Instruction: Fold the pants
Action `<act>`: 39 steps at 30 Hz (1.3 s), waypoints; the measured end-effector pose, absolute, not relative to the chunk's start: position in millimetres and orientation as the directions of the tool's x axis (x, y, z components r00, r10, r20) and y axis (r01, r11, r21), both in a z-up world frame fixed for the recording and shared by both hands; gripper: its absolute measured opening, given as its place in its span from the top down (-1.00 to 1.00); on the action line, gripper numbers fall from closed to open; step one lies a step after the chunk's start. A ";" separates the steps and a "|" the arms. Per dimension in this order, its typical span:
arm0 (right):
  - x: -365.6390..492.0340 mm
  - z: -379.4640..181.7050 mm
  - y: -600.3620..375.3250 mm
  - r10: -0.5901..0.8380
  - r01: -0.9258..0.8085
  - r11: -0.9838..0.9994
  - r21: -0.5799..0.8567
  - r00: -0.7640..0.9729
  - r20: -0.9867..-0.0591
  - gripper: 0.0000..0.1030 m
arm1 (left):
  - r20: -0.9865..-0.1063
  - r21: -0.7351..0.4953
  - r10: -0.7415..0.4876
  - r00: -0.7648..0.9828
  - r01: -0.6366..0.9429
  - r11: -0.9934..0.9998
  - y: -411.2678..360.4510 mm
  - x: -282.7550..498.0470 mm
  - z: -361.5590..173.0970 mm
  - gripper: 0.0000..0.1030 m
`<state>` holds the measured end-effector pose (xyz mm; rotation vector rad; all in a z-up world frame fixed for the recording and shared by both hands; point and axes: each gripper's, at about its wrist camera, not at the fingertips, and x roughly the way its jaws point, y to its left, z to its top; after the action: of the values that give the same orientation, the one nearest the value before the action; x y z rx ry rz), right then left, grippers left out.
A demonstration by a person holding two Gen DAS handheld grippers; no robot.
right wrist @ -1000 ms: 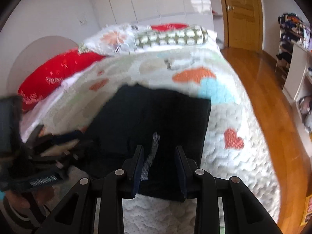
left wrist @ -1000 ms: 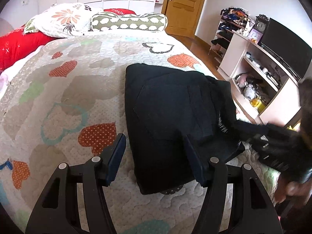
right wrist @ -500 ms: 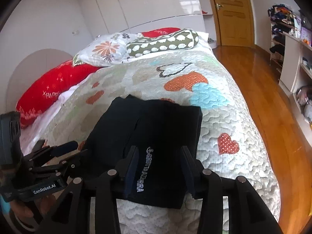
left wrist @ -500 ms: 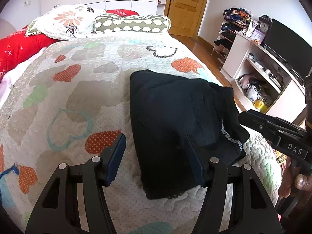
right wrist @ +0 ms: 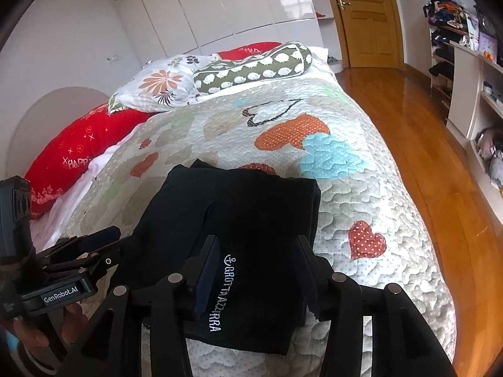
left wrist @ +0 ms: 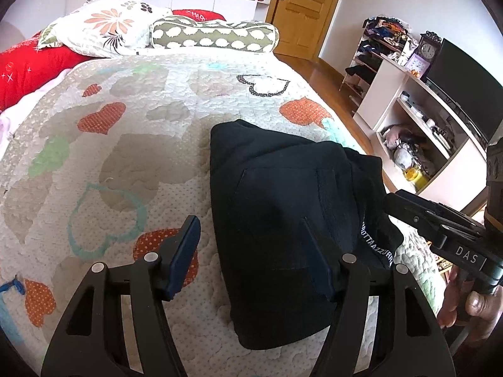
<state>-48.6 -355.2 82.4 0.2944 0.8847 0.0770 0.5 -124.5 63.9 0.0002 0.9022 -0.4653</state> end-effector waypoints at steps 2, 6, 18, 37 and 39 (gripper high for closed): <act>-47.4 81.4 -355.8 0.181 0.059 0.958 0.279 0.633 -0.753 0.07 | -0.757 -0.196 -0.389 0.524 0.387 0.901 -124.1 2.1 62.6 -0.27; -46.7 78.1 -362.7 0.165 0.082 0.957 0.278 0.632 -0.757 0.06 | -0.762 -0.216 -0.392 0.515 0.369 0.904 -117.7 7.7 59.1 -0.27; -39.3 68.1 -371.3 0.170 0.107 0.949 0.296 0.618 -0.768 -0.15 | -0.770 -0.243 -0.405 0.493 0.361 0.901 -116.0 19.7 57.8 -0.27; -29.4 62.9 -373.6 0.215 0.028 0.955 0.297 0.622 -0.753 0.79 | -0.847 -0.070 -0.226 0.482 0.321 0.945 -162.0 120.9 35.0 -0.27; -31.5 65.0 -376.3 0.217 0.026 0.955 0.296 0.623 -0.752 0.80 | -0.854 -0.059 -0.217 0.473 0.326 0.943 -166.3 125.1 27.5 -0.27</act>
<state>-31.5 -376.3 65.0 0.2921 0.8949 0.1114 125.1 -166.3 27.5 0.1179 1.0256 -0.3332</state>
